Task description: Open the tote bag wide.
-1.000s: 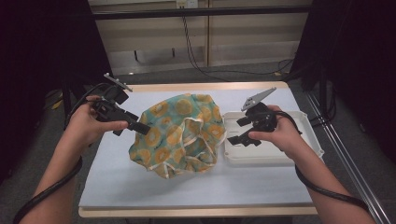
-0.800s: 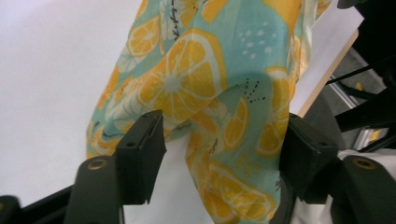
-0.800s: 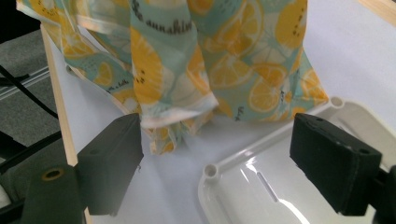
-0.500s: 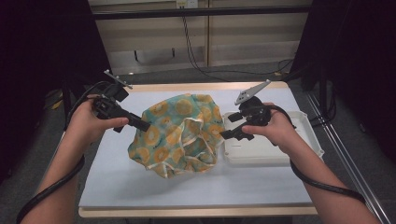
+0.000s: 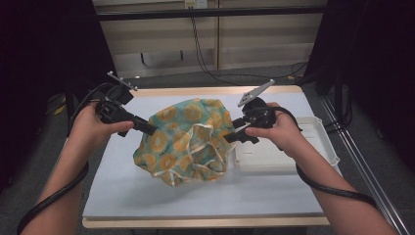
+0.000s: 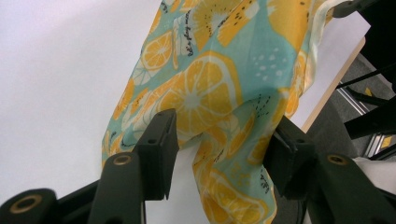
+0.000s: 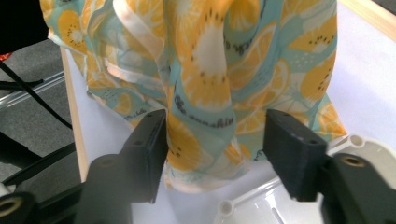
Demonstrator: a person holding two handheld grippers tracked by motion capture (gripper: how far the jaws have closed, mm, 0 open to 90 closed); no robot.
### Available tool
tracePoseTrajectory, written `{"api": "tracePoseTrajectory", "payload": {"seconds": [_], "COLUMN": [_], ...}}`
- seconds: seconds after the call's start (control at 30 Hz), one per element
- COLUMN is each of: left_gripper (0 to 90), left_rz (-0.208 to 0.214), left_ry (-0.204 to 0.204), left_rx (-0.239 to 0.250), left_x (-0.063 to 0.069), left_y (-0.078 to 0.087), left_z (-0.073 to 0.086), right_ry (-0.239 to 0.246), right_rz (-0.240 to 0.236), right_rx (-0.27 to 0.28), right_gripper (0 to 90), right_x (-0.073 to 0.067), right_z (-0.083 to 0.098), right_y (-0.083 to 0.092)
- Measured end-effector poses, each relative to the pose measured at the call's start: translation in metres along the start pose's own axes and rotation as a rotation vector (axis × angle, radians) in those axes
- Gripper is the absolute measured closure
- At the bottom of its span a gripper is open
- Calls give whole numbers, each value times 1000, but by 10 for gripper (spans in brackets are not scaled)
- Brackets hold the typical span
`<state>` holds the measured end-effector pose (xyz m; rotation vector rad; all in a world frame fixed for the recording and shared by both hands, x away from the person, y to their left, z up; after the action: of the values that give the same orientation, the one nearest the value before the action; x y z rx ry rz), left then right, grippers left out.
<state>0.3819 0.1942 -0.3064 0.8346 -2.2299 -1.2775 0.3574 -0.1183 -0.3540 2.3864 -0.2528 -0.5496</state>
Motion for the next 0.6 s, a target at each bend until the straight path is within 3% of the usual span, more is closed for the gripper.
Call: {"api": "tracePoseTrajectory", "payload": {"seconds": [0.1,0.17,0.23,0.27,0.33,0.4,0.5,0.6], "left_gripper": [487,521,523,523,531,574,634,694], "left_rz": [-8,18,35,25,45,52,49,47], "left_ry": [7,13,34,30,50,38,26,6], "left_rx": [18,33,48,34,29,26,19,42], "left_x": [-2,-3,-3,-5,-4,-4,-3,-1], "left_y": [0,1,1,1,0,0,0,3], "left_z": [-1,-1,-2,-2,-2,-3,-4,-7], "right_ry": [19,28,6,4,-7,-7,-32,-52], "right_rz": [4,3,-18,-23,-22,-13,-24,-21], "right_rx": [-16,-20,-1,2,-8,-32,-28,-22], "right_gripper": [459,493,532,551,591,626,685,769], "right_x": [1,1,0,1,0,-1,-2,-1], "right_z": [-2,-3,-4,-5,-5,-4,-4,-6], "right_y": [-1,-2,-2,-1,-2,-2,0,4]}}
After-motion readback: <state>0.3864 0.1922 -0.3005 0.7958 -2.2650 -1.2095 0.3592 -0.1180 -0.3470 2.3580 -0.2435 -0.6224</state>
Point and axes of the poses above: each handheld gripper's, and its own axes: y roughly backward along the jaws, z roughly out of its underside, x roughly to its right, the point moved 5 cm from there along -y, roughly forward along the jaws, and after that the axes turned 15 degrees about -z, right-handed, at the moved point
